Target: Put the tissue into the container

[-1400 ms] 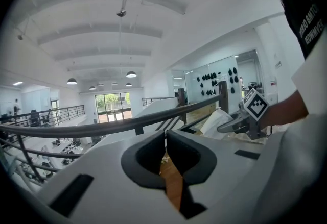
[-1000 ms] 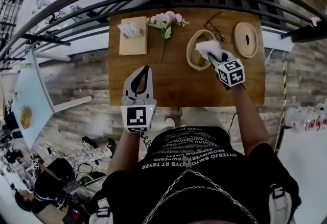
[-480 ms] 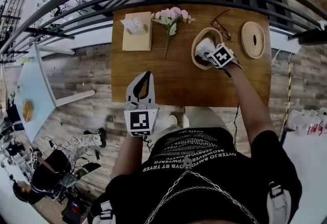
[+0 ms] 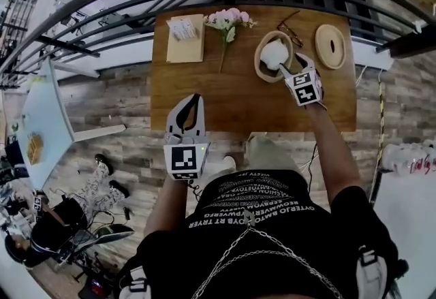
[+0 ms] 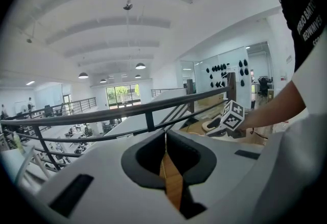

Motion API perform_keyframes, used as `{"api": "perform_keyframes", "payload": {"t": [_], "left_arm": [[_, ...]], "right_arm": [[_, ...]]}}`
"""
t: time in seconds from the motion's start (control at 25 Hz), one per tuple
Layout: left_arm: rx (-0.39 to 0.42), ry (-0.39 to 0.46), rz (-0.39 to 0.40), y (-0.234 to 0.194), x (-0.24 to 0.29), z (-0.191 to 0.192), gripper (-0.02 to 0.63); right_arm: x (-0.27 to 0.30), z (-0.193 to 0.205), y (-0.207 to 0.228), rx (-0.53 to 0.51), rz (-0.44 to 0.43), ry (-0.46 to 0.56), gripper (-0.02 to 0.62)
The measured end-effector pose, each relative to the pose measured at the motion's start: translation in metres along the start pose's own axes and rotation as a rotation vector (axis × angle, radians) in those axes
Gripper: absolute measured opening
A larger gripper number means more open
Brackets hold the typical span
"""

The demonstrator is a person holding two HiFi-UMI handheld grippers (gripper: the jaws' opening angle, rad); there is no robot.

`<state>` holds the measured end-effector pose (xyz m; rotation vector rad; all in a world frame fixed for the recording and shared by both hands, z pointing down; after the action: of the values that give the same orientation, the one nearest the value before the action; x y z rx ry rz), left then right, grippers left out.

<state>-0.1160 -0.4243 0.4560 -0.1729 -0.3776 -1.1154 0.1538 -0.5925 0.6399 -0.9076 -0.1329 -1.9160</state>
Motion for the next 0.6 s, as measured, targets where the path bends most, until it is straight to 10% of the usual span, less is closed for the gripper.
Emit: {"api": "perform_keyframes", "payload": {"t": [0.12,0.6], "left_arm": [[0.018,0.045,0.03,0.011,-0.015,-0.01,0.034],[0.035,0.224,0.084,0.036,-0.102,-0.05,0.034]], "right_arm": [[-0.053,-0.015,0.0,0.016,0.073,0.107,0.032],[-0.249,-0.049,-0.037,0.071,0.181,0.365,0.015]]}}
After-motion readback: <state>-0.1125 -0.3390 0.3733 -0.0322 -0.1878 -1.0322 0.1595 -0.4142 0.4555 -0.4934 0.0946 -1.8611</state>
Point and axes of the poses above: the fingertips, and each gripper's own axes: x forward along the fingers, y to its right, z out of its underside, the point moved 3 cm from there along -x, backward along the fingers, and after that the axes turned 10 degrees about z, right-handed, at the moved point
